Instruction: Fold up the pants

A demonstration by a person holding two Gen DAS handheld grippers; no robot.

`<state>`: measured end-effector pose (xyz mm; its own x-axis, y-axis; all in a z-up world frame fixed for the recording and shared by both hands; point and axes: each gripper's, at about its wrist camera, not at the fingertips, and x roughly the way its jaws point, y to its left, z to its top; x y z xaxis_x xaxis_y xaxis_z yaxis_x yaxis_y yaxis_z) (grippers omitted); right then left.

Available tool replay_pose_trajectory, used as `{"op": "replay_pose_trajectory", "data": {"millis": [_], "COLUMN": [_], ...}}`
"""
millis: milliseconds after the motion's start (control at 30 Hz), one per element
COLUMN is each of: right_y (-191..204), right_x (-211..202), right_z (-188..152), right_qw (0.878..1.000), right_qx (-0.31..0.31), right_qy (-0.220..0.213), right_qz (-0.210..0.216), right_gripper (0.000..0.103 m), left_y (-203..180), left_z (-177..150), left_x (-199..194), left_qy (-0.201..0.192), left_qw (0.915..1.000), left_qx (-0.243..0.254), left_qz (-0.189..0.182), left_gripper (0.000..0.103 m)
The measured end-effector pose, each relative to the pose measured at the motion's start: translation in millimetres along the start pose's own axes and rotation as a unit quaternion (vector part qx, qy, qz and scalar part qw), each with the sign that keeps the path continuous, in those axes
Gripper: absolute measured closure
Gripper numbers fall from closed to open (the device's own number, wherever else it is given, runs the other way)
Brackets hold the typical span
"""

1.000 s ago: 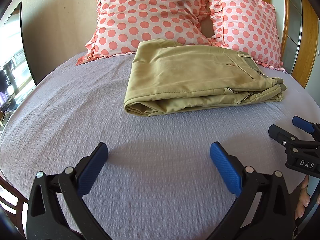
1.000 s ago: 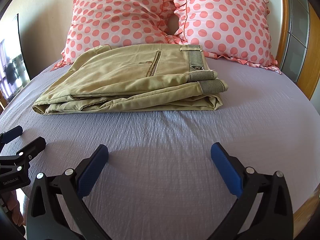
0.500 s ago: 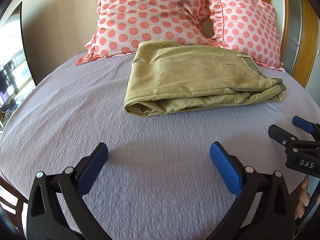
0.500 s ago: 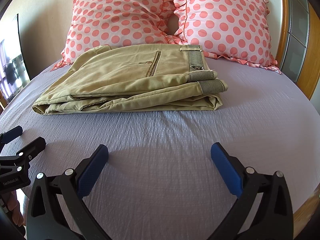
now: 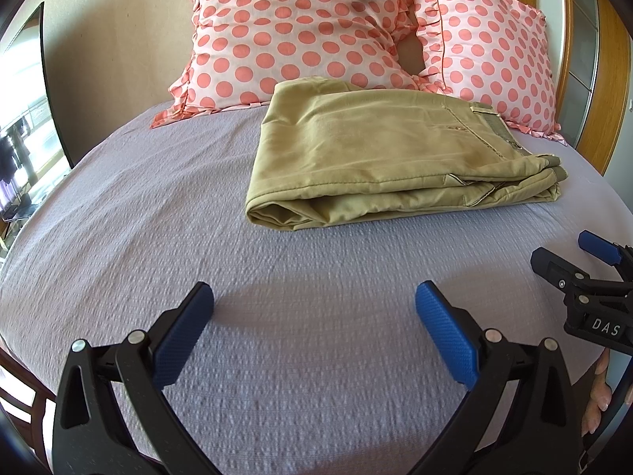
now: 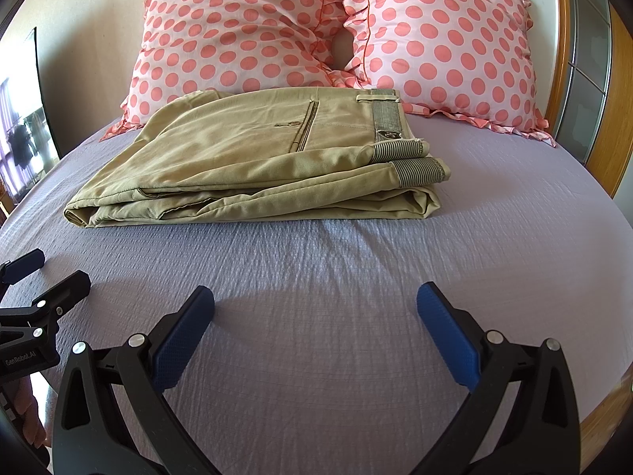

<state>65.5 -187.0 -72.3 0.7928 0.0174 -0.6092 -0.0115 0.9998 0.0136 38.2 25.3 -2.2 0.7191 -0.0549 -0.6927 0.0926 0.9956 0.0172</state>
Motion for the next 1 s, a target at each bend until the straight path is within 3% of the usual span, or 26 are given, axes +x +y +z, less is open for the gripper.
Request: {"op": "replay_pose_trajectory", "data": {"millis": [1000], "right_y": [0.1], "right_x": [0.0], "right_z": [0.2], "right_qw": [1.0], "right_qx": [0.0], "right_qy": [0.0], "right_qz": [-0.001], "right_gripper": [0.001], "left_y": [1.3], "left_z": [1.5], "left_x": [0.1], "left_qy": [-0.004], "left_qw": [1.0], "left_qx": [-0.001], "left_qz": [0.001], "left_gripper": [0.002]}}
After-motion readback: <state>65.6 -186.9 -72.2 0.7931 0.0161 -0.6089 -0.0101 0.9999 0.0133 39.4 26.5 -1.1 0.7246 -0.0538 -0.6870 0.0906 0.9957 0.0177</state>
